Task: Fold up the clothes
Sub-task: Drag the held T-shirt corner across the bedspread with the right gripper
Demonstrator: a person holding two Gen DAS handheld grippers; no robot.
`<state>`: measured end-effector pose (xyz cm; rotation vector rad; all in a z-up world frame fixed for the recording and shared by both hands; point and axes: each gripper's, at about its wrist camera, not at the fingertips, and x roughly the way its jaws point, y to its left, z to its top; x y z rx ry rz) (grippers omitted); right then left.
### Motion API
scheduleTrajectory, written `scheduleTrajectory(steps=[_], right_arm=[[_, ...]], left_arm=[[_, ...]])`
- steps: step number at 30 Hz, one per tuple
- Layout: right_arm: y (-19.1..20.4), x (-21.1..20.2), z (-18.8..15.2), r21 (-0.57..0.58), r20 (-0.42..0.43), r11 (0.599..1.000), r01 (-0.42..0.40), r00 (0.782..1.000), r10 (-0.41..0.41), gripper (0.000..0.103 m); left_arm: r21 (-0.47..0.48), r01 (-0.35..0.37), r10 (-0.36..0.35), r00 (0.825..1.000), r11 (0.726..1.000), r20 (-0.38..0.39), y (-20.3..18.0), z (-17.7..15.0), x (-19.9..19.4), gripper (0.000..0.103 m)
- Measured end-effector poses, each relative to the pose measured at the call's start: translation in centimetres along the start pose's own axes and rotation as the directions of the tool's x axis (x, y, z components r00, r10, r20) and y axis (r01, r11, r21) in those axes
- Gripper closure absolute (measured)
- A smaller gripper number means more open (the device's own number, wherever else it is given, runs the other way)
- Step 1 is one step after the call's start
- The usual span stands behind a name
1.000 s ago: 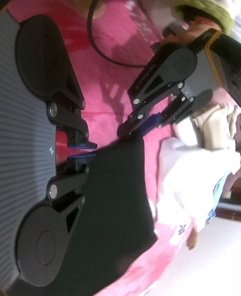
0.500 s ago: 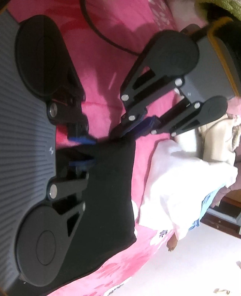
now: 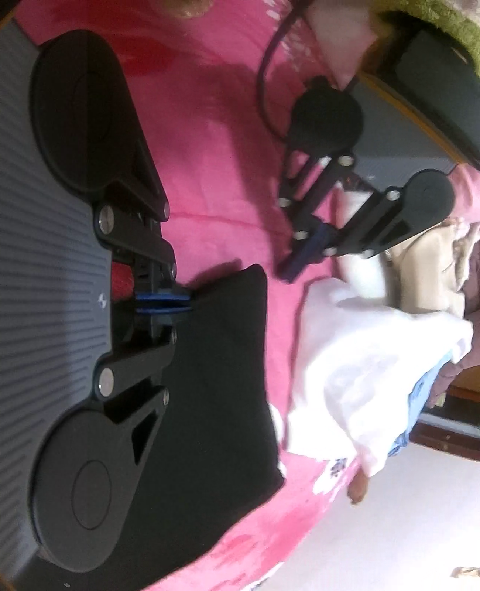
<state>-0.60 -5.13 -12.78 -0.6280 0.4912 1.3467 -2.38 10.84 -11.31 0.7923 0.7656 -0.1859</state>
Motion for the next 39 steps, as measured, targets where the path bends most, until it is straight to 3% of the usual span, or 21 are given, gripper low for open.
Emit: scheduleTrajectory(steps=[2, 6, 8, 11, 13, 16, 20, 22, 24, 28, 30, 31, 33, 36, 38, 39], right_arm=[[0.0, -0.2, -0.1, 0.023, 0.009, 1.0, -0.012, 1.0, 0.012, 0.096], [0.2, -1.5, 0.3, 0.03, 0.058, 0.999, -0.012, 0.998, 0.011, 0.096], [0.0, -1.8, 0.4, 0.055, 0.067, 0.998, -0.013, 0.998, 0.009, 0.096], [0.1, -3.2, -0.2, 0.162, 0.086, 0.986, -0.048, 0.996, 0.034, 0.096], [0.3, -4.2, -0.7, 0.232, 0.1, 0.97, -0.072, 0.994, 0.049, 0.096], [1.1, -6.6, -2.6, 0.343, 0.096, 0.938, -0.052, 0.995, 0.02, 0.096], [0.8, -10.9, -6.0, 0.449, 0.033, 0.883, 0.136, 0.985, -0.169, 0.096], [-0.8, -12.9, -7.8, 0.497, -0.015, 0.831, 0.251, 0.959, -0.282, 0.096], [-2.2, -14.6, -9.6, 0.491, -0.088, 0.781, 0.385, 0.914, -0.396, 0.096], [-4.1, -17.6, -13.7, 0.444, -0.22, 0.664, 0.601, 0.792, -0.57, 0.096], [-4.6, -18.8, -16.6, 0.421, -0.328, 0.587, 0.692, 0.719, -0.612, 0.096], [-4.7, -19.7, -18.0, 0.435, -0.364, 0.55, 0.713, 0.698, -0.616, 0.097], [-4.6, -21.9, -19.8, 0.495, -0.387, 0.479, 0.725, 0.678, -0.626, 0.099], [-4.9, -24.4, -20.3, 0.54, -0.417, 0.377, 0.753, 0.628, -0.657, 0.098], [-5.8, -25.3, -20.2, 0.602, -0.387, 0.325, 0.729, 0.623, -0.68, 0.098], [-6.5, -25.2, -19.6, 0.625, -0.355, 0.326, 0.709, 0.631, -0.69, 0.098]], left_arm=[[-0.007, -0.023, 0.023, 1.0, 1.0, -0.018, 0.4, -0.3, 0.2, 0.099], [-0.178, -0.029, 0.025, 0.999, 0.984, -0.028, 2.9, 0.4, -0.2, 0.093], [-0.274, -0.019, 0.014, 1.0, 0.961, -0.02, 4.3, 1.0, -0.5, 0.09], [-0.432, 0.083, -0.059, 0.996, 0.898, 0.069, 5.8, 2.0, -2.0, 0.086], [-0.512, 0.192, -0.142, 0.981, 0.837, 0.136, 6.5, 3.1, -1.8, 0.08], [-0.552, 0.354, -0.289, 0.935, 0.755, 0.205, 5.8, 4.6, -0.4, 0.08], [-0.502, 0.427, -0.389, 0.902, 0.752, 0.185, 3.2, 5.9, 1.9, 0.08], [-0.5, 0.441, -0.425, 0.892, 0.745, 0.154, 2.0, 6.0, 3.0, 0.08], [-0.522, 0.431, -0.432, 0.893, 0.736, 0.129, 1.3, 5.4, 3.7, 0.08], [-0.541, 0.422, -0.433, 0.894, 0.727, 0.115, 0.8, 4.5, 3.4, 0.08], [-0.547, 0.419, -0.433, 0.895, 0.724, 0.112, 0.8, 4.3, 3.2, 0.08], [-0.55, 0.417, -0.432, 0.895, 0.724, 0.11, 0.8, 4.3, 3.1, 0.08], [-0.555, 0.412, -0.429, 0.897, 0.723, 0.106, 0.9, 4.4, 3.0, 0.079], [-0.566, 0.408, -0.43, 0.897, 0.716, 0.102, 1.2, 4.6, 3.2, 0.079], [-0.574, 0.408, -0.434, 0.895, 0.71, 0.1, 1.2, 4.6, 3.3, 0.078], [-0.576, 0.409, -0.436, 0.894, 0.708, 0.099, 1.3, 4.6, 3.3, 0.078]])
